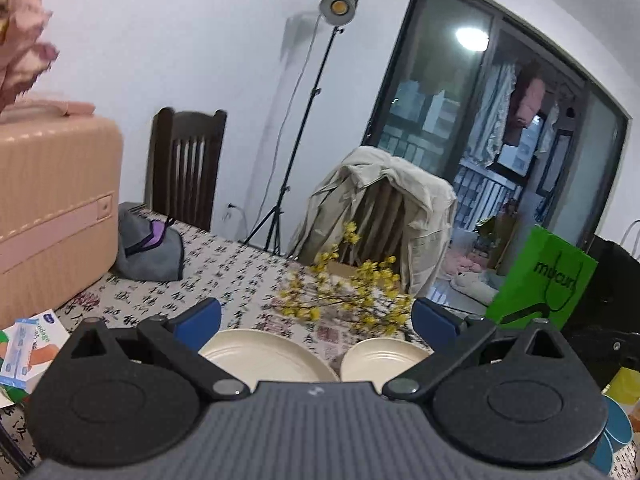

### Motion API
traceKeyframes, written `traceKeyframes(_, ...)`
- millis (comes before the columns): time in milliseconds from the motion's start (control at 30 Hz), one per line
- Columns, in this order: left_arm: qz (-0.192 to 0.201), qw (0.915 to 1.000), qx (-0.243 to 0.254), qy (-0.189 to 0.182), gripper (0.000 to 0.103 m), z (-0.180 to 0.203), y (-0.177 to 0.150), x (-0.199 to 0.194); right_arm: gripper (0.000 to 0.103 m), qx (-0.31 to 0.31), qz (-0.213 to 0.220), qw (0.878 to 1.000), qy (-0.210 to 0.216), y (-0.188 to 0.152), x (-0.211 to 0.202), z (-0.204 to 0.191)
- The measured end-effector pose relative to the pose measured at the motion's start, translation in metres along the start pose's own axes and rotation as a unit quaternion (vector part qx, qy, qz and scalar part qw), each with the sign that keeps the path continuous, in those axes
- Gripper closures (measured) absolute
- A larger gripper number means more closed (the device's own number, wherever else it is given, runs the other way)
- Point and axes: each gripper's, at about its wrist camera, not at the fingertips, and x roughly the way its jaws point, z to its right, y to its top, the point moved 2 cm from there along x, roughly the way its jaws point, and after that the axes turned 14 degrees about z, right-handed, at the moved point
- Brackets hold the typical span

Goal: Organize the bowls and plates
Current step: 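Close the left tool on a cream plate rim while the right tool closes on another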

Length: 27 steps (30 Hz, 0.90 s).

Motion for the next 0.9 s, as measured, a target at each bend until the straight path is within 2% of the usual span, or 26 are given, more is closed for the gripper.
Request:
traceKeyframes(167, -0.014, 0.9995, -0.012, 0.027, 0.000, -0.018, 0.001, 0.012, 0.000, 0.002, -0.027, 1.000, 0.009, -0.008, 0.026, -0.014)
traceKeyframes(300, -0.025, 0.9974, 0.005, 0.068, 0.000, -0.030, 0.000, 0.026, 0.000, 0.008, -0.053, 0.998, 0.015, -0.020, 0.047, -0.028)
traceKeyframes(533, -0.055, 0.9928, 0.008, 0.106, 0.000, -0.049, -0.005, 0.046, 0.000, 0.007, -0.103, 0.994, 0.022, -0.046, 0.075, -0.055)
traceKeyframes(900, -0.111, 0.9851, 0.020, 0.130, 0.000, -0.070, -0.026, 0.078, 0.002, 0.023, -0.168, 0.985, 0.025, -0.088, 0.101, -0.083)
